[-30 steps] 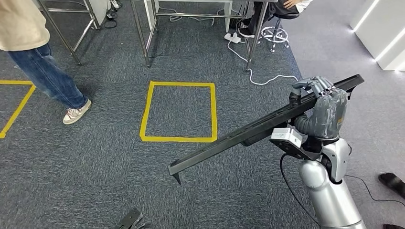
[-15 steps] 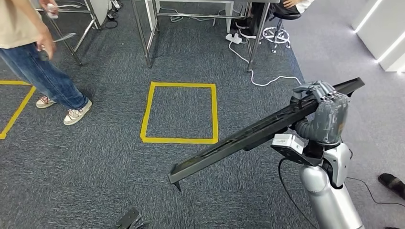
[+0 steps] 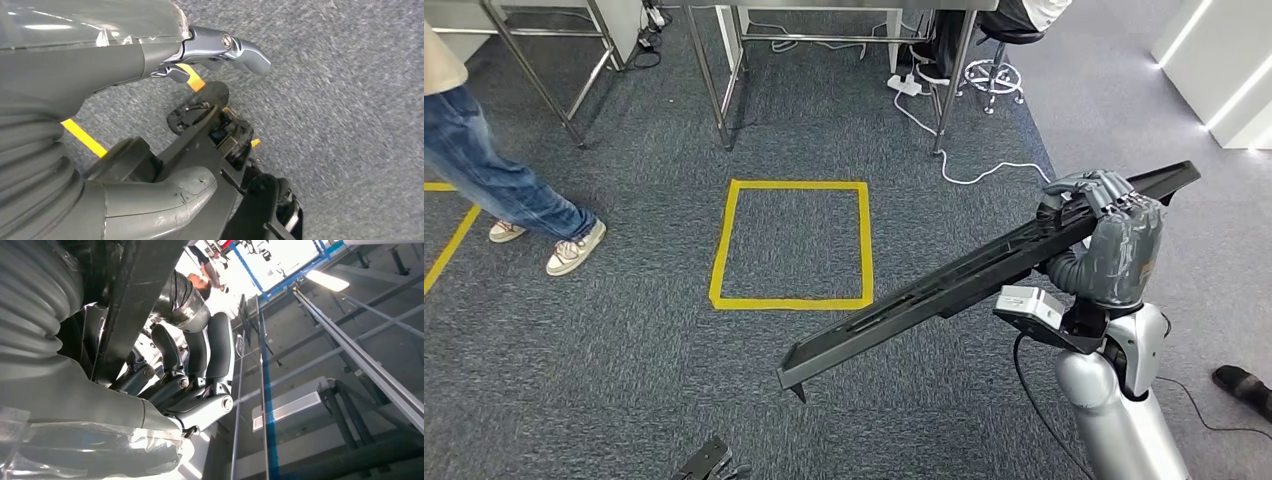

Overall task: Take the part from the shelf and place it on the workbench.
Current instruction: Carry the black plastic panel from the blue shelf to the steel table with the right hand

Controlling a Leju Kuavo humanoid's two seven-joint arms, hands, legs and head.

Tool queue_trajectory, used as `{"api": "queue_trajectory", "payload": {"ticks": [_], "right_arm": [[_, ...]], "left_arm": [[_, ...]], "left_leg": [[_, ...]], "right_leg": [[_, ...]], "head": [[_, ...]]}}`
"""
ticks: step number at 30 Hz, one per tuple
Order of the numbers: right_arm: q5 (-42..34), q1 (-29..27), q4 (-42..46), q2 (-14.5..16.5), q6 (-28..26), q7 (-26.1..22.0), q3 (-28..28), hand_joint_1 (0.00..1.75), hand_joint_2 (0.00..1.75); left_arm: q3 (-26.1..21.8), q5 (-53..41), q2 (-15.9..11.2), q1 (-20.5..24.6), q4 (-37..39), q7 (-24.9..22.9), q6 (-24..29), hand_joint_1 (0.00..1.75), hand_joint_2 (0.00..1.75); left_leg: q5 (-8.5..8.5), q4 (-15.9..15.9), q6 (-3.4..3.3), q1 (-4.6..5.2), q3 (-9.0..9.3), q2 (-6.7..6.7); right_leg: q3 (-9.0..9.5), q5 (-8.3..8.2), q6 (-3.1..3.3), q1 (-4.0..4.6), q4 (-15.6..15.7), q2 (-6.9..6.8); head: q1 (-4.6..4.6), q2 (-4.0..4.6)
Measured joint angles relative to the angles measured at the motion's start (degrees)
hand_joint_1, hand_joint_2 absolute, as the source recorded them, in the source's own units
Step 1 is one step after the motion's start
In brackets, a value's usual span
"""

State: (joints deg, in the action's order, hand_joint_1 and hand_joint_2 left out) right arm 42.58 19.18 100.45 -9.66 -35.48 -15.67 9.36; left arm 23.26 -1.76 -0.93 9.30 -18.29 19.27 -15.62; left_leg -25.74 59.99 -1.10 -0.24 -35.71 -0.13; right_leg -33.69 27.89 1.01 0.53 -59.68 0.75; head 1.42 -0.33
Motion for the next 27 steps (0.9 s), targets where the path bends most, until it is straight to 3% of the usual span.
{"api": "queue_trajectory", "payload": {"ticks": [2,4,7,8,9,10,12,14,18,20,22,23,24,25,27], "right_arm": [[0.04,0.05,0.07,0.00,-0.10,0.00,-0.07,1.75,1.75],[0.07,0.23,0.14,-0.01,-0.23,0.00,-0.18,1.75,1.75],[0.07,0.28,0.16,-0.01,-0.42,0.00,-0.45,1.75,1.75],[0.07,0.17,0.14,-0.01,-0.43,0.00,-0.50,1.75,1.75],[0.07,0.07,0.13,-0.01,-0.43,0.00,-0.53,1.75,1.75],[0.07,0.03,0.11,-0.01,-0.44,0.00,-0.55,1.75,1.75],[0.07,0.04,0.09,-0.01,-0.45,0.00,-0.61,1.75,1.75],[0.07,0.08,0.04,-0.01,-0.50,0.00,-0.68,1.75,1.75],[0.07,0.00,0.02,-0.01,-0.54,0.04,-0.82,1.75,1.75],[0.08,0.05,0.03,-0.01,-0.54,0.03,-0.84,1.75,1.75],[0.09,0.06,0.02,-0.01,-0.54,0.02,-0.84,1.75,1.75],[0.09,0.03,0.02,-0.01,-0.54,0.02,-0.84,1.75,1.75],[0.09,0.00,0.02,-0.01,-0.55,0.02,-0.84,1.75,1.75],[0.09,-0.03,0.02,-0.01,-0.56,0.02,-0.84,1.75,1.75],[0.09,-0.06,0.02,-0.01,-0.62,0.02,-0.85,1.75,1.75]], "left_arm": [[0.00,0.12,0.11,0.14,0.00,-0.05,-0.01,0.00,1.75],[0.00,0.25,0.25,0.31,0.00,-0.07,-0.03,0.00,1.75],[0.00,0.38,0.42,0.53,0.01,-0.11,-0.13,0.00,1.75],[0.00,0.38,0.47,0.48,0.01,-0.14,-0.17,0.00,1.75],[0.00,0.38,0.50,0.41,0.02,-0.17,-0.20,0.00,1.75],[0.00,0.38,0.53,0.35,0.02,-0.19,-0.22,0.00,1.75],[0.00,0.38,0.55,0.34,0.03,-0.21,-0.22,0.00,1.75],[0.00,0.37,0.55,0.44,0.04,-0.22,-0.22,0.00,1.75],[0.02,0.31,0.56,0.43,0.07,-0.22,-0.25,0.00,1.75],[0.02,0.34,0.57,0.50,0.07,-0.22,-0.25,0.00,1.75],[0.03,0.29,0.59,0.41,0.07,-0.25,-0.25,0.00,1.75],[0.03,0.22,0.59,0.31,0.08,-0.28,-0.25,0.00,1.75],[0.04,0.14,0.58,0.21,0.09,-0.32,-0.25,0.00,1.75],[0.04,0.05,0.57,0.17,0.10,-0.36,-0.25,0.00,1.75],[0.05,-0.15,0.55,0.25,0.11,-0.42,-0.27,0.00,1.75]], "left_leg": [[-0.01,-0.75,-0.45,-0.09,0.38,0.01],[0.00,-1.45,-1.01,-0.36,1.12,-0.01],[-0.53,-1.67,-1.51,-0.46,1.89,-0.05],[-0.76,-1.65,-1.50,-0.48,2.17,-0.04],[-1.05,-1.63,-1.40,-0.54,2.53,-0.03],[-1.39,-1.60,-1.22,-0.64,3.02,-0.01],[-2.23,-1.53,-0.58,-0.78,3.97,0.07],[-2.81,-1.39,0.23,-0.73,4.23,0.17],[-3.74,-1.04,1.39,-0.87,4.16,0.04],[-6.01,3.15,1.55,-0.99,2.33,0.03],[-8.90,10.77,1.54,-0.97,-1.71,0.05],[-9.50,13.72,1.52,-0.96,-3.54,0.05],[-8.99,14.81,1.44,-0.93,-4.55,0.05],[-7.39,13.71,1.25,-0.88,-4.50,0.05],[-2.95,6.96,0.57,-0.64,-2.00,0.10]], "right_leg": [[0.04,0.25,-0.54,-0.14,0.00,-0.03],[-0.92,1.46,-1.24,-0.33,-2.30,-0.16],[-6.75,4.87,-2.25,-1.13,-12.22,-0.33],[-8.48,4.98,-2.52,-1.41,-14.48,-0.38],[-9.27,3.96,-2.75,-1.68,-14.78,-0.43],[-8.85,1.83,-2.94,-1.93,-12.79,-0.50],[-6.21,-2.74,-3.18,-2.20,-5.82,-0.69],[-4.29,-4.01,-2.93,-1.95,-1.32,-0.77],[-3.69,-3.04,-1.45,-1.57,-0.38,-0.58],[-3.04,-2.77,-0.60,-1.58,-0.03,-0.65],[-2.62,-2.39,0.03,-1.21,-0.02,-0.73],[-2.46,-2.24,0.23,-1.00,-0.06,-0.70],[-2.29,-2.09,0.36,-0.82,-0.13,-0.63],[-2.10,-1.91,0.41,-0.67,-0.22,-0.53],[-1.69,-1.48,0.32,-0.52,-0.47,-0.38]], "head": [[-0.01,0.00],[0.01,0.00],[0.02,0.00],[0.02,0.00],[0.02,0.00],[0.02,0.00],[0.04,0.00],[0.03,0.00],[-0.01,0.00],[-0.02,0.00],[-0.02,0.00],[-0.01,0.00],[-0.01,0.00],[-0.02,0.00],[-0.01,0.00]]}}
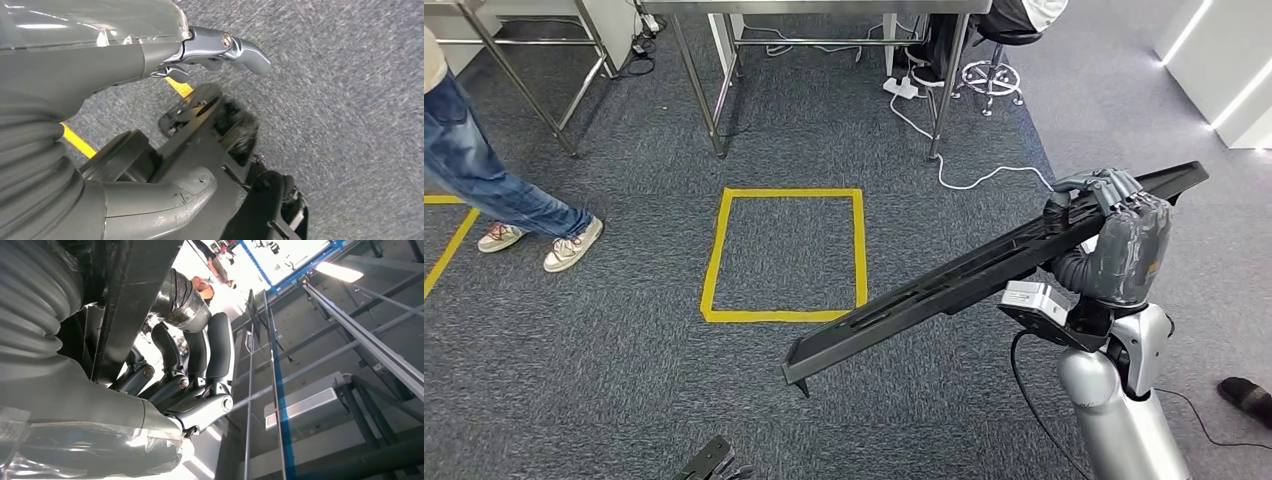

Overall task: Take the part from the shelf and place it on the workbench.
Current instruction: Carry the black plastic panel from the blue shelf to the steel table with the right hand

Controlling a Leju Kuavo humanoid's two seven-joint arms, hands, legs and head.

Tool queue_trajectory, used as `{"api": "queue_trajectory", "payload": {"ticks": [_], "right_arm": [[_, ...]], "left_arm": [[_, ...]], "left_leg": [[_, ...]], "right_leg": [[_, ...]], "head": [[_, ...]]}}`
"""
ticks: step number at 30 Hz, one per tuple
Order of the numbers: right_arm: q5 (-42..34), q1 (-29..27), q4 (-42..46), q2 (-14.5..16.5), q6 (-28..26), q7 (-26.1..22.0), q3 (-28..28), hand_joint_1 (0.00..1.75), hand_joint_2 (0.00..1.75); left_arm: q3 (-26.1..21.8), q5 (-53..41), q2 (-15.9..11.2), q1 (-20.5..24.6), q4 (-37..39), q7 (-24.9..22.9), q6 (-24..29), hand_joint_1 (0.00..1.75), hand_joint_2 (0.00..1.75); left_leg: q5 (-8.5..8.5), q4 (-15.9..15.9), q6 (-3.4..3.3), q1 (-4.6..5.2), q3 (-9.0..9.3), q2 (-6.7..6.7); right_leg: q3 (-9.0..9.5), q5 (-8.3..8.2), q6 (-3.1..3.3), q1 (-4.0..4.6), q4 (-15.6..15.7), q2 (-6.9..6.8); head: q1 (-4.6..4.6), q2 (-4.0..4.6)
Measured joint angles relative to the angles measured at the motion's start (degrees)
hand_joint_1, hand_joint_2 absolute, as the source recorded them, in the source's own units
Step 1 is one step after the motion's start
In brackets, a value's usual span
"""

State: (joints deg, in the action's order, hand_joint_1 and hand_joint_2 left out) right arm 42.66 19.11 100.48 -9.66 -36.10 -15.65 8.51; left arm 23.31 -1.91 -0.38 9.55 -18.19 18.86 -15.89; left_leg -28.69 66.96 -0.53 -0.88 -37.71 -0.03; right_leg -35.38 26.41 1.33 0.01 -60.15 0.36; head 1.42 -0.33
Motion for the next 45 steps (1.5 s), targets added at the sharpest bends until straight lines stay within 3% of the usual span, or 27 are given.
{"api": "queue_trajectory", "payload": {"ticks": [2,5,7,11,12,13,16,18,22,23,26,27,28,29,31,33,36,38,41,42,43,45], "right_arm": [[0.00,-0.03,0.00,0.00,-0.20,0.00,-0.06,1.75,1.75],[0.03,-0.20,0.02,-0.01,-0.51,0.00,-0.15,1.75,1.75],[0.08,-0.22,0.05,-0.04,-0.63,0.00,-0.25,1.75,1.75],[0.11,-0.62,0.09,-0.10,-0.85,0.00,-0.51,1.75,1.75],[0.11,-0.82,0.09,-0.11,-0.86,0.00,-0.53,1.75,1.75],[0.11,-0.94,0.09,-0.11,-0.87,0.00,-0.55,1.75,1.75],[0.11,-1.00,0.13,-0.13,-0.90,0.00,-0.60,1.75,1.75],[0.11,-1.05,0.16,-0.13,-0.95,0.01,-0.64,1.75,1.75],[0.14,-1.18,0.27,-0.14,-0.99,0.02,-0.69,1.75,1.75],[0.15,-1.16,0.34,-0.13,-0.99,0.02,-0.69,1.75,1.75],[0.27,-1.19,0.46,-0.13,-0.99,0.02,-0.69,1.75,1.75],[0.31,-1.21,0.46,-0.13,-0.99,0.02,-0.69,1.75,1.75],[0.33,-1.23,0.46,-0.13,-0.99,0.02,-0.69,1.75,1.75],[0.34,-1.23,0.46,-0.13,-0.99,0.02,-0.69,1.75,1.75],[0.37,-1.22,0.46,-0.13,-0.99,0.02,-0.69,1.75,1.75],[0.41,-1.23,0.46,-0.13,-1.01,0.02,-0.70,1.75,1.75],[0.53,-1.35,0.50,-0.14,-1.16,0.02,-0.73,1.75,1.75],[0.58,-1.44,0.63,-0.16,-1.26,0.02,-0.84,1.75,1.75],[0.59,-1.77,0.79,-0.17,-1.36,0.02,-0.99,1.75,1.75],[0.59,-1.97,0.79,-0.17,-1.38,0.02,-1.02,1.75,1.75],[0.60,-2.16,0.79,-0.17,-1.40,0.03,-1.03,1.75,1.75],[0.64,-2.34,0.86,-0.17,-1.44,0.04,-1.06,1.75,1.75]], "left_arm": [[0.04,-0.19,-0.02,0.19,0.00,-0.06,-0.10,0.00,1.75],[0.21,-0.34,0.00,0.39,0.00,-0.16,-0.31,0.00,1.75],[0.35,-0.36,0.01,0.52,0.00,-0.17,-0.36,0.00,1.75],[0.67,-0.36,0.05,0.72,0.00,-0.17,-0.46,0.00,1.75],[0.75,-0.36,0.05,0.68,0.00,-0.17,-0.49,0.00,1.75],[0.82,-0.36,0.05,0.65,0.00,-0.17,-0.50,0.00,1.75],[0.92,-0.36,0.05,0.67,0.00,-0.17,-0.50,0.00,1.75],[0.93,-0.38,0.05,0.63,0.00,-0.16,-0.50,0.00,1.75],[0.98,-0.43,0.05,0.59,0.00,-0.16,-0.49,0.00,1.75],[0.98,-0.43,0.06,0.62,0.00,-0.16,-0.49,0.00,1.75],[0.99,-0.43,0.10,0.48,0.01,-0.16,-0.48,0.00,1.75],[0.99,-0.43,0.09,0.39,0.01,-0.16,-0.48,0.00,1.75],[0.99,-0.43,0.09,0.33,0.02,-0.17,-0.48,0.00,1.75],[1.00,-0.43,0.08,0.32,0.02,-0.17,-0.48,0.00,1.75],[1.00,-0.43,0.08,0.40,0.02,-0.17,-0.47,0.00,1.75],[1.00,-0.42,0.09,0.49,0.02,-0.20,-0.27,0.00,1.75],[1.00,-0.33,0.13,0.49,0.02,-0.31,0.66,0.00,1.75],[0.99,-0.26,0.18,0.61,0.02,-0.31,1.19,0.00,1.75],[0.99,-0.26,0.26,0.71,0.02,-0.30,1.45,0.00,1.75],[0.99,-0.27,0.29,0.67,0.02,-0.30,1.48,0.00,1.75],[1.00,-0.27,0.32,0.62,0.02,-0.30,1.52,0.00,1.75],[1.00,-0.22,0.35,0.61,0.02,-0.20,1.64,0.00,1.75]], "left_leg": [[2.08,-5.66,-0.51,0.37,2.40,0.06],[2.25,-7.38,-0.96,0.59,3.06,0.06],[2.74,-8.37,-1.54,0.34,3.53,-0.01],[2.97,-8.93,-2.03,0.23,3.85,-0.09],[2.92,-8.88,-2.02,0.22,3.86,-0.09],[2.84,-8.81,-1.95,0.18,3.87,-0.08],[2.33,-8.23,-1.31,0.20,3.86,-0.02],[2.12,-8.00,-0.67,0.38,3.71,0.04],[1.10,-6.95,0.51,0.18,3.32,-0.02],[-0.18,-4.96,0.70,0.11,2.48,-0.02],[-4.87,5.35,0.99,0.07,-2.39,-0.02],[-5.19,7.41,1.03,0.07,-3.48,-0.02],[-4.45,7.47,0.99,0.08,-3.64,-0.01],[-2.78,5.39,0.89,0.08,-2.75,-0.02],[0.89,-1.94,0.52,0.15,0.71,0.02],[2.20,-6.65,0.16,0.37,2.93,0.10],[2.25,-7.72,-0.60,0.47,3.28,0.16],[2.59,-8.27,-1.36,0.28,3.54,0.12],[2.66,-8.44,-1.93,0.36,3.63,0.06],[2.64,-8.43,-1.95,0.40,3.64,0.07],[2.61,-8.40,-1.95,0.42,3.66,0.07],[2.47,-8.29,-1.86,0.42,3.75,0.12]], "right_leg": [[0.04,0.26,-0.34,0.13,-0.25,0.08],[-0.12,0.14,-1.17,0.03,-0.03,0.08],[-0.53,1.08,-1.76,-0.10,-1.16,0.01],[-6.23,6.44,-2.68,-0.71,-12.77,-0.05],[-7.03,6.39,-2.88,-0.93,-14.12,-0.06],[-6.76,5.26,-3.06,-1.17,-13.33,-0.10],[-2.15,0.39,-3.38,-1.66,-3.59,-0.43],[-0.61,-0.21,-3.07,-1.46,-0.24,-0.49],[-0.36,-0.33,-1.55,-1.30,0.29,-0.29],[-0.21,-0.39,-1.16,-1.34,0.48,-0.31],[-0.07,-0.26,-0.58,-1.09,0.52,-0.37],[-0.05,-0.21,-0.52,-0.99,0.48,-0.33],[-0.02,-0.16,-0.50,-0.94,0.42,-0.27],[0.04,-0.10,-0.52,-0.91,0.34,-0.20],[0.16,0.12,-0.75,-0.82,0.14,-0.08],[0.05,0.20,-1.20,-0.69,-0.01,-0.01],[-0.01,0.19,-2.03,-0.76,0.07,-0.01],[-0.88,1.72,-2.52,-0.86,-2.04,-0.09],[-5.56,6.41,-2.98,-0.91,-11.74,-0.13],[-6.84,6.98,-3.07,-0.92,-14.18,-0.14],[-7.20,6.44,-3.09,-0.92,-14.67,-0.15],[-4.85,2.77,-2.94,-0.93,-9.55,-0.23]], "head": [[0.02,0.00],[-0.01,0.00],[0.01,0.00],[0.05,0.00],[0.05,0.00],[0.06,0.00],[0.07,0.00],[0.03,0.00],[-0.01,0.00],[-0.02,0.00],[-0.02,0.00],[-0.02,0.00],[-0.03,0.00],[-0.03,0.00],[-0.03,0.00],[-0.01,0.00],[-0.01,0.00],[0.00,0.00],[0.02,0.00],[0.03,0.00],[0.03,0.00],[0.03,0.00]]}}
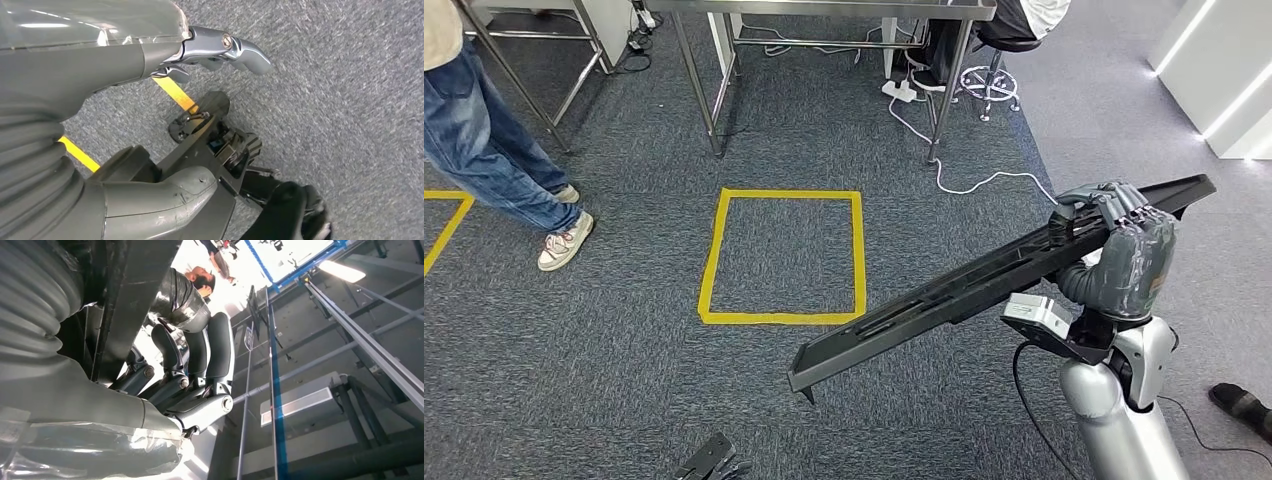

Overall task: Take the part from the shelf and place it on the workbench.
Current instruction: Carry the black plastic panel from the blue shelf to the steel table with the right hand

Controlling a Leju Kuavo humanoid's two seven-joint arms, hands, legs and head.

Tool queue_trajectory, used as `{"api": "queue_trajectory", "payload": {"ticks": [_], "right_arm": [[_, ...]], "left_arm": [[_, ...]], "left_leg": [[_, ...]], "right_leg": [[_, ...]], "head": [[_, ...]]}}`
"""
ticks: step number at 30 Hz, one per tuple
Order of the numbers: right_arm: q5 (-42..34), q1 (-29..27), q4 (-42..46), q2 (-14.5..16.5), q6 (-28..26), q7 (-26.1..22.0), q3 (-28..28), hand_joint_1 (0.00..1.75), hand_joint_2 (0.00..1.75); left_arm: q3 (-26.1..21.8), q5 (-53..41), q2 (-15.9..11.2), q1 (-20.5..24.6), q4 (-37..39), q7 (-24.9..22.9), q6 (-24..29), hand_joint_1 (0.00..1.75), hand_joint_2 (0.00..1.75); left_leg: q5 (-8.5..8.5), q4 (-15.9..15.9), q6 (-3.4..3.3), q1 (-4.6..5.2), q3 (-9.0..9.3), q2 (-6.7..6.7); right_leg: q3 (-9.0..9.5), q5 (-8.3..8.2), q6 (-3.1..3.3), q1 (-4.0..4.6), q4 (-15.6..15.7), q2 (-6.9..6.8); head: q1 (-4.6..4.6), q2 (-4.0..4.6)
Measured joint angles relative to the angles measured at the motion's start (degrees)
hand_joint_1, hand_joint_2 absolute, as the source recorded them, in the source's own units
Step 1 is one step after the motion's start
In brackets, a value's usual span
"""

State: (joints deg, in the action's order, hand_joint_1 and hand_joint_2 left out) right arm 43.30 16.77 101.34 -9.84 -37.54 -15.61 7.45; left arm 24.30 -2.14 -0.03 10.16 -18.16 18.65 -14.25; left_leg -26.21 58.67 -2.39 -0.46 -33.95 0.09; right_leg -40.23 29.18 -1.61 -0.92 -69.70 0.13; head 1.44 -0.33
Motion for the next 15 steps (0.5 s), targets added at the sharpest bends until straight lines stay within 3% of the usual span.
{"api": "queue_trajectory", "payload": {"ticks": [2,3,7,9,11,12,13,14,15], "right_arm": [[0.09,0.01,0.19,0.00,-0.08,0.02,-0.06,1.75,1.75],[0.15,-0.01,0.30,0.00,-0.12,0.04,-0.09,1.75,1.75],[0.21,-0.09,0.54,0.00,-0.23,0.11,-0.21,1.75,1.75],[0.21,-0.06,0.66,-0.01,-0.25,0.11,-0.25,1.75,1.75],[0.21,-0.08,0.71,-0.01,-0.25,0.11,-0.28,1.75,1.75],[0.21,-0.12,0.71,-0.01,-0.25,0.11,-0.28,1.75,1.75],[0.21,-0.15,0.71,0.00,-0.25,0.11,-0.29,1.75,1.75],[0.21,-0.17,0.71,0.00,-0.26,0.11,-0.30,1.75,1.75],[0.21,-0.19,0.71,0.00,-0.26,0.11,-0.31,1.75,1.75]], "left_arm": [[-0.01,0.09,0.02,0.06,0.00,0.22,0.08,0.00,1.75],[-0.02,0.13,0.03,0.08,0.00,0.32,0.13,0.00,1.75],[0.00,0.13,0.04,0.09,0.00,0.41,0.35,0.00,1.75],[0.00,0.11,0.05,0.14,0.00,0.44,0.46,0.00,1.75],[0.00,0.05,0.07,0.07,0.00,0.46,0.51,0.00,1.75],[0.00,0.02,0.07,0.00,0.00,0.46,0.52,0.00,1.75],[0.00,-0.01,0.07,-0.04,0.00,0.46,0.54,0.00,1.75],[0.00,-0.03,0.06,-0.04,0.00,0.46,0.55,0.00,1.75],[0.00,-0.03,0.05,0.01,0.00,0.46,0.56,0.00,1.75]], "left_leg": [[-0.24,0.22,0.29,0.18,-0.03,0.06],[-0.29,0.29,0.51,0.27,-0.10,0.07],[-0.81,0.62,1.60,0.31,-0.36,0.05],[-3.16,4.22,2.02,0.19,-1.91,0.04],[-6.52,11.52,2.30,0.08,-5.28,0.04],[-7.43,14.55,2.40,0.05,-6.79,0.03],[-7.30,15.85,2.46,0.02,-7.51,0.03],[-6.12,14.93,2.45,-0.02,-7.18,0.03],[-4.13,11.93,2.36,-0.06,-5.82,0.03]], "right_leg": [[3.35,-2.69,0.35,0.16,6.94,-0.09],[4.20,-3.07,0.53,0.29,8.84,-0.10],[4.59,-3.13,1.58,0.34,10.06,0.06],[4.87,-3.24,2.21,0.17,10.39,-0.01],[4.94,-3.16,2.53,0.23,10.39,-0.07],[4.95,-3.13,2.60,0.26,10.35,-0.08],[4.98,-3.09,2.62,0.27,10.31,-0.05],[5.02,-3.05,2.61,0.27,10.25,-0.01],[5.09,-2.98,2.55,0.25,10.17,0.03]], "head": [[-0.02,0.00],[-0.02,0.00],[-0.03,0.00],[-0.05,0.00],[-0.07,0.00],[-0.06,0.00],[-0.07,0.00],[-0.07,0.00],[-0.07,0.00]]}}
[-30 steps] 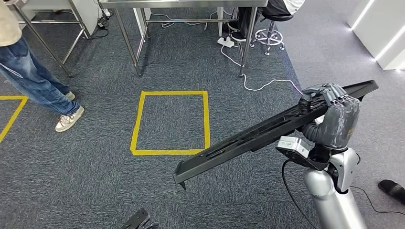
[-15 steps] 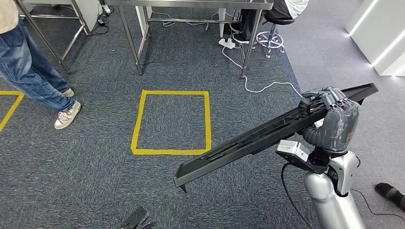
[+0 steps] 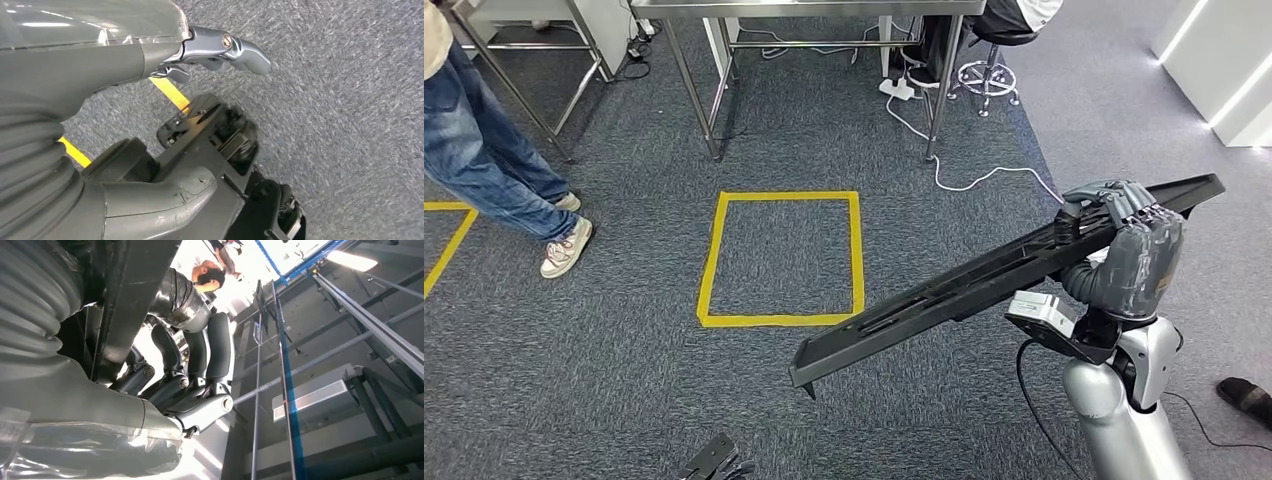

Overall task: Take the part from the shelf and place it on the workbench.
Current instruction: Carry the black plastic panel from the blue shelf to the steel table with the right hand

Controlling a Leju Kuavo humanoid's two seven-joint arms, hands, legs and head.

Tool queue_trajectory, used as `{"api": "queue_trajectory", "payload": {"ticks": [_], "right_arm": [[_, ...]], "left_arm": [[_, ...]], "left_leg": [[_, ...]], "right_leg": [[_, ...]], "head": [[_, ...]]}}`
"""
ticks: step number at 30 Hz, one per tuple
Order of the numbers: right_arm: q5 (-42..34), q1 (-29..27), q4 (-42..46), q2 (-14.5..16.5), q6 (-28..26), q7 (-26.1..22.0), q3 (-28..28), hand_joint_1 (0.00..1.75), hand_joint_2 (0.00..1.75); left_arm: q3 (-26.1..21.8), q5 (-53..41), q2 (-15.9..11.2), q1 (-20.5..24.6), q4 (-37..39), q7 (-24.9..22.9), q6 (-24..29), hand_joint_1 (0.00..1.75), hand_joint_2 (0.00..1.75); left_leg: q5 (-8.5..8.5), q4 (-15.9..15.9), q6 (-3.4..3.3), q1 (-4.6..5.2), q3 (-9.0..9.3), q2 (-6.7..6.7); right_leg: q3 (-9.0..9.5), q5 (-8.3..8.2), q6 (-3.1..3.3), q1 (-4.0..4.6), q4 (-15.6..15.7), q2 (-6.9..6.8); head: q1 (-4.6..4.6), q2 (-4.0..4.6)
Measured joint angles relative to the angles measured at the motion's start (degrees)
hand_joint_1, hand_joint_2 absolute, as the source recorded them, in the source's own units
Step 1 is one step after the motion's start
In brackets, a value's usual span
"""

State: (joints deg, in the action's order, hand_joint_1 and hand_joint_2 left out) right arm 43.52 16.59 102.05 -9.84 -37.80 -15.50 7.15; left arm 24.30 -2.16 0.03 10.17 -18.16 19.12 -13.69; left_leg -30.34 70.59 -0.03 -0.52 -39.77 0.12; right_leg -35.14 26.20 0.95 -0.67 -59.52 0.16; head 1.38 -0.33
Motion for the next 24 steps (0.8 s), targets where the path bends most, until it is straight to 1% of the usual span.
{"api": "queue_trajectory", "payload": {"ticks": [1,2,3,4,5,6,7,8,9,11,12,13,14,15,16,17,18,19,20,22,23,24], "right_arm": [[0.00,0.00,0.00,0.00,-0.01,0.00,-0.02,1.75,1.75],[0.00,0.00,0.00,-0.01,-0.01,0.00,-0.04,1.75,1.75],[0.00,-0.01,0.00,-0.01,-0.01,0.00,-0.08,1.75,1.75],[0.00,-0.02,0.00,-0.01,-0.01,0.00,-0.10,1.75,1.75],[0.00,-0.04,0.00,-0.02,-0.02,0.00,-0.13,1.75,1.75],[0.00,-0.06,0.01,-0.02,-0.03,0.00,-0.14,1.75,1.75],[0.00,-0.07,0.01,-0.02,-0.04,0.00,-0.15,1.75,1.75],[0.00,-0.05,0.02,-0.02,-0.05,0.00,-0.17,1.75,1.75],[0.00,-0.05,0.02,-0.03,-0.07,0.00,-0.20,1.75,1.75],[0.00,-0.16,0.01,-0.04,-0.09,0.00,-0.25,1.75,1.75],[0.00,-0.26,0.00,-0.04,-0.11,-0.01,-0.26,1.75,1.75],[0.00,-0.36,0.00,-0.04,-0.11,-0.01,-0.26,1.75,1.75],[0.00,-0.41,0.00,-0.04,-0.12,-0.02,-0.26,1.75,1.75],[0.00,-0.43,0.00,-0.04,-0.13,-0.02,-0.26,1.75,1.75],[0.00,-0.41,0.00,-0.04,-0.14,-0.02,-0.26,1.75,1.75],[0.00,-0.39,0.00,-0.04,-0.15,-0.02,-0.26,1.75,1.75],[0.00,-0.37,0.01,-0.04,-0.19,-0.03,-0.26,1.75,1.75],[0.00,-0.37,0.01,-0.04,-0.22,-0.04,-0.26,1.75,1.75],[0.00,-0.38,0.02,-0.04,-0.26,-0.05,-0.26,1.75,1.75],[0.00,-0.42,0.02,-0.04,-0.31,-0.05,-0.26,1.75,1.75],[0.00,-0.41,0.02,-0.04,-0.32,-0.04,-0.26,1.75,1.75],[0.00,-0.40,0.02,-0.04,-0.31,-0.04,-0.26,1.75,1.75]], "left_arm": [[0.00,0.00,-0.01,0.07,0.00,0.01,0.01,0.00,1.75],[0.00,0.00,-0.01,0.14,0.00,0.02,0.01,0.00,1.75],[0.00,-0.01,-0.01,0.18,0.00,0.03,-0.01,0.00,1.75],[0.00,-0.01,-0.01,0.19,0.00,0.05,-0.02,0.00,1.75],[0.00,-0.02,-0.01,0.17,0.00,0.06,-0.05,0.00,1.75],[0.00,-0.02,0.00,0.17,0.00,0.07,-0.09,0.00,1.75],[0.00,-0.03,0.00,0.21,0.00,0.08,-0.11,0.00,1.75],[-0.01,-0.05,-0.01,0.29,0.00,0.08,-0.15,0.00,1.75],[-0.01,-0.10,-0.01,0.37,0.00,0.09,-0.21,0.00,1.75],[-0.01,-0.23,-0.02,0.46,0.00,0.10,-0.46,0.00,1.75],[-0.01,-0.29,-0.01,0.44,0.00,0.12,-0.66,0.00,1.75],[0.00,-0.35,-0.01,0.41,0.00,0.15,-0.81,0.00,1.75],[0.00,-0.40,-0.01,0.40,0.00,0.20,-0.91,0.00,1.75],[0.00,-0.44,-0.01,0.42,0.00,0.25,-0.97,0.00,1.75],[0.00,-0.50,-0.01,0.46,0.00,0.31,-0.98,0.00,1.75],[0.00,-0.60,-0.01,0.52,0.00,0.37,-0.98,0.00,1.75],[0.00,-0.70,-0.01,0.55,0.00,0.43,-0.98,0.00,1.75],[0.01,-0.80,-0.01,0.55,0.00,0.49,-0.98,0.00,1.75],[0.01,-0.87,-0.01,0.54,0.00,0.55,-0.98,0.00,1.75],[0.02,-0.90,-0.03,0.54,0.00,0.62,-0.99,0.00,1.75],[0.02,-0.90,-0.04,0.59,0.00,0.67,-1.00,0.00,1.75],[0.02,-0.90,-0.04,0.63,0.00,0.71,-1.00,0.00,1.75]], "left_leg": [[1.84,-3.90,-0.16,-0.03,1.78,0.01],[3.14,-7.50,-0.31,0.03,3.49,0.02],[3.84,-9.98,-0.48,0.10,4.67,0.04],[3.87,-11.06,-0.64,0.19,5.18,0.07],[3.85,-11.30,-0.83,0.31,5.32,0.09],[4.01,-11.42,-1.18,0.24,5.36,0.10],[4.19,-11.67,-1.55,0.18,5.46,0.09],[4.37,-11.93,-1.95,0.10,5.56,0.07],[4.52,-12.16,-2.30,0.02,5.66,0.03],[4.54,-12.21,-2.64,0.12,5.66,-0.01],[4.52,-12.20,-2.71,0.18,5.65,-0.02],[4.51,-12.18,-2.73,0.22,5.65,-0.02],[4.49,-12.13,-2.72,0.24,5.65,-0.01],[4.44,-12.07,-2.68,0.25,5.69,0.02],[4.36,-11.97,-2.60,0.26,5.71,0.04],[4.23,-11.77,-2.44,0.42,5.65,0.07],[4.15,-11.63,-2.24,0.54,5.55,0.10],[4.10,-11.54,-2.01,0.66,5.46,0.11],[4.10,-11.51,-1.79,0.76,5.39,0.12],[3.87,-11.40,-1.35,0.71,5.38,0.11],[3.17,-10.59,-1.09,0.67,5.06,0.11],[1.90,-8.69,-0.81,0.59,4.26,0.11]], "right_leg": [[0.05,0.09,-0.11,0.00,-0.08,0.04],[0.03,0.19,-0.28,0.08,-0.23,0.09],[-0.01,0.24,-0.52,0.16,-0.31,0.13],[-0.06,0.23,-0.78,0.25,-0.32,0.15],[-0.08,0.18,-1.07,0.30,-0.29,0.17],[-0.07,0.18,-1.38,0.25,-0.23,0.17],[-0.14,0.44,-1.68,0.17,-0.47,0.16],[-0.52,1.20,-1.94,0.08,-1.43,0.13],[-1.42,2.54,-2.17,0.00,-3.50,0.10],[-4.56,6.03,-2.47,-0.10,-10.29,0.07],[-6.14,7.18,-2.58,-0.13,-13.53,0.07],[-7.01,7.31,-2.64,-0.14,-15.22,0.06],[-6.89,6.38,-2.62,-0.14,-14.86,0.05],[-5.70,4.58,-2.53,-0.14,-12.37,0.04],[-3.85,2.56,-2.36,-0.13,-8.57,-0.02],[-2.06,1.19,-2.18,-0.05,-4.85,-0.07],[-0.80,0.39,-1.99,0.05,-2.17,-0.11],[-0.18,0.21,-1.82,0.16,-0.74,-0.12],[-0.11,0.38,-1.67,0.28,-0.39,-0.07],[-0.07,0.18,-1.21,0.06,-0.16,0.00],[0.04,0.07,-0.90,-0.09,0.04,-0.02],[0.16,-0.03,-0.60,-0.25,0.23,-0.06]], "head": [[0.01,0.00],[0.01,0.00],[0.02,0.00],[0.02,0.00],[0.02,0.00],[0.02,0.00],[0.03,0.00],[0.04,0.00],[0.05,0.00],[0.05,0.00],[0.05,0.00],[0.05,0.00],[0.05,0.00],[0.05,0.00],[0.05,0.00],[0.05,0.00],[0.04,0.00],[0.03,0.00],[0.02,0.00],[0.01,0.00],[-0.01,0.00],[-0.01,0.00]]}}
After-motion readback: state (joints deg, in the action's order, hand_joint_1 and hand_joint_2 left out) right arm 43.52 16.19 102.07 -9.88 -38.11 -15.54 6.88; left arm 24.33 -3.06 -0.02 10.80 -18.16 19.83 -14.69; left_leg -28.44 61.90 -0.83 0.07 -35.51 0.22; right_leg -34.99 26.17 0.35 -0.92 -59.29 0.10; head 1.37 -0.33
